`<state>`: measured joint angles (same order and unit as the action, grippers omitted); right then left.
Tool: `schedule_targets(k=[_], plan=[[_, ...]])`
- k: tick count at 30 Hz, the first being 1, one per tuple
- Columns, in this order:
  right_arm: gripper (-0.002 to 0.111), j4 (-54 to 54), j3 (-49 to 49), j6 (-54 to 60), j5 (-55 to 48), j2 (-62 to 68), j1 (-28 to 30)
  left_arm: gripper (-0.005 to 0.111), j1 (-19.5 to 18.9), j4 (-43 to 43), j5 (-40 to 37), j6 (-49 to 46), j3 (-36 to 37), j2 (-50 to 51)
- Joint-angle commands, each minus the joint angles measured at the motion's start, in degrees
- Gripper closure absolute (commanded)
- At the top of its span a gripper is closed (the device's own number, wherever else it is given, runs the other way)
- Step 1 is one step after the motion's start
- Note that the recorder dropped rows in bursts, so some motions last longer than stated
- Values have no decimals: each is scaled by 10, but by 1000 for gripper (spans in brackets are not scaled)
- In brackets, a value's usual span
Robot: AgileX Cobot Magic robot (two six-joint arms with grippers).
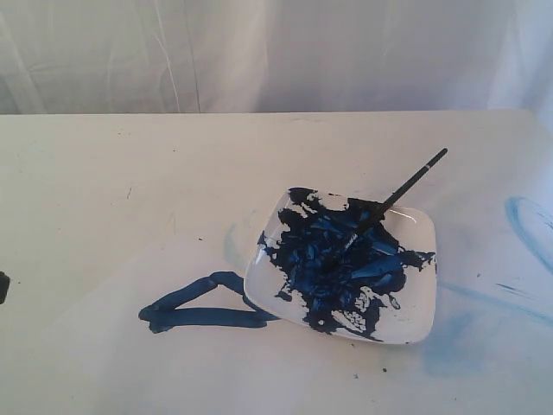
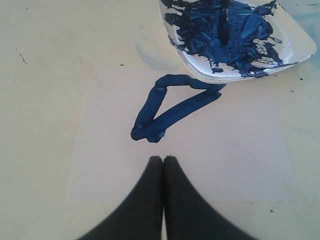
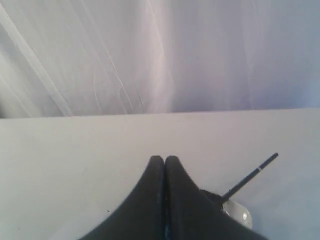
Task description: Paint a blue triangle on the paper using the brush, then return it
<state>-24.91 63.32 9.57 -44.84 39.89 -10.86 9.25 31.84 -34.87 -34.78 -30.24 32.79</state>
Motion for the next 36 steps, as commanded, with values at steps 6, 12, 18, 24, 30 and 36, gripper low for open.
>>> schedule_targets(k=[6, 12, 18, 24, 30, 36], plan=[[108, 8, -95, 7, -50, -217, 2, 107, 2, 9, -4, 1, 4, -1], [108, 8, -233, 10, 85, -299, 2, 107, 2, 9, -4, 1, 4, -1], [108, 112, -409, 6, 290, -314, 2, 107, 2, 9, -3, 1, 4, -1], [108, 195, -535, 3, 324, -326, 2, 107, 2, 9, -3, 1, 4, -1], [108, 196, -633, -28, 325, -387, 2, 107, 2, 9, -3, 1, 4, -1], [108, 207, -633, -96, 253, -399, 3, 107, 2, 9, 0, 1, 4, -2]])
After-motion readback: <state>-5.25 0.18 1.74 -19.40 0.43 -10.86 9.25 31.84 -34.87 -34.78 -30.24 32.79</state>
